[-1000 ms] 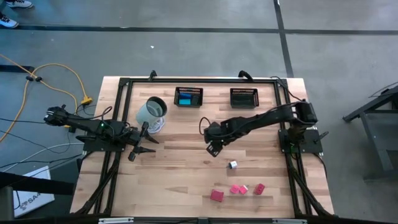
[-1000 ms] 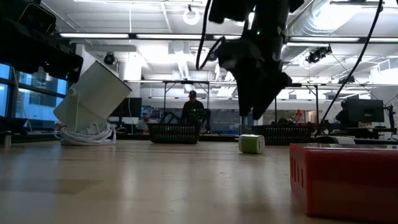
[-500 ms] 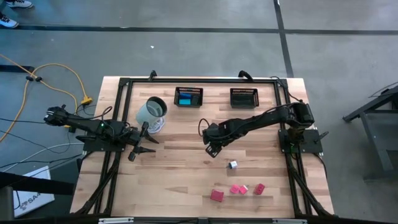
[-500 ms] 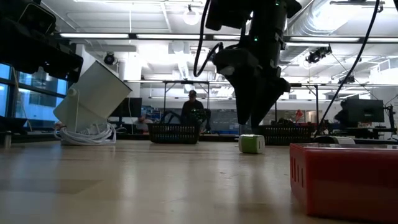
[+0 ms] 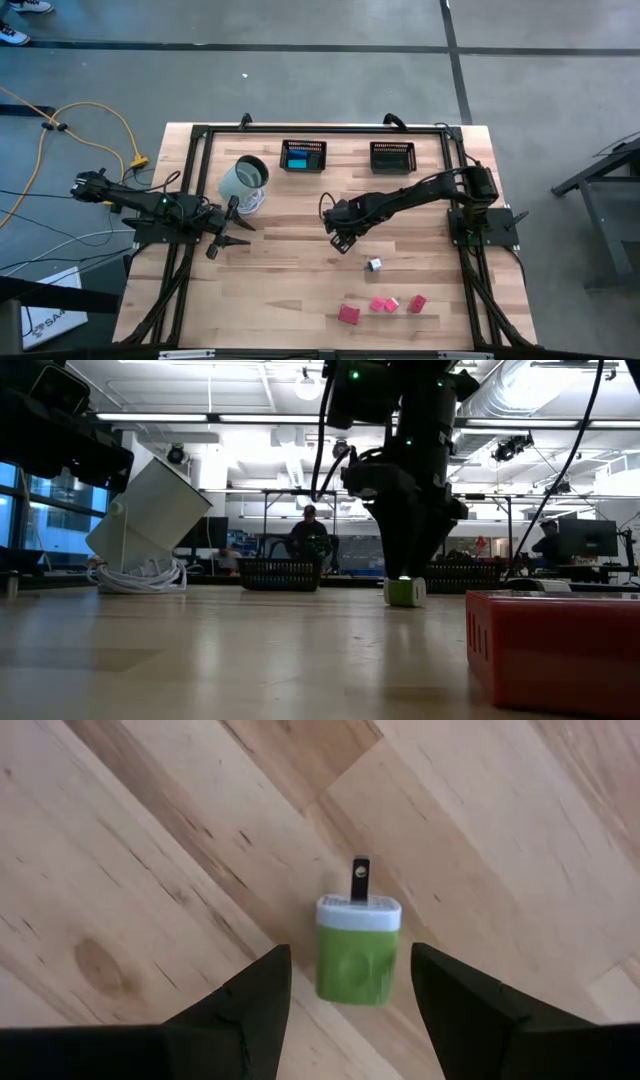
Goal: Pick & Place Office items
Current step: Put the green charger adapter into the right black bin
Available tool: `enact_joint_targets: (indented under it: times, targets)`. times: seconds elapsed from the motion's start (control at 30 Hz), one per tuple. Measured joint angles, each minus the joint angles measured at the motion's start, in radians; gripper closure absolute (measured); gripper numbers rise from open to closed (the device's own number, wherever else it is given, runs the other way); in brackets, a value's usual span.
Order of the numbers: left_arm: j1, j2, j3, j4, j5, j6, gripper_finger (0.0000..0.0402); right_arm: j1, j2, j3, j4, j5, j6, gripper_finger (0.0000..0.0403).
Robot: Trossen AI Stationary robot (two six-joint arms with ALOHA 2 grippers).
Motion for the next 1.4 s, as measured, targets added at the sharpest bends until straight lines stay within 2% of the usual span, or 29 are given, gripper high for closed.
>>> enact_joint_targets:
  times: [0.3,0.73,1.13,1.4]
  targets:
    - [0.0,0.0,0.0,0.0,0.0,0.0,0.0221,0.0,0.052,0.0,0.014,-0.012,-0.006,0.0208]
    - [0.0,0.0,0.0,0.0,0.0,0.0,0.0221,0.0,0.051,0.0,0.023,-0.009,-0.007,0.0209]
    - [0.0,0.0,0.0,0.0,0.0,0.0,0.0221,0.0,0.051,0.0,0.023,-0.01,-0.008,0.0262]
    - [0.0,0.0,0.0,0.0,0.0,0.0,0.0221,0.0,0.051,0.0,0.023,-0.01,-0.008,0.0265]
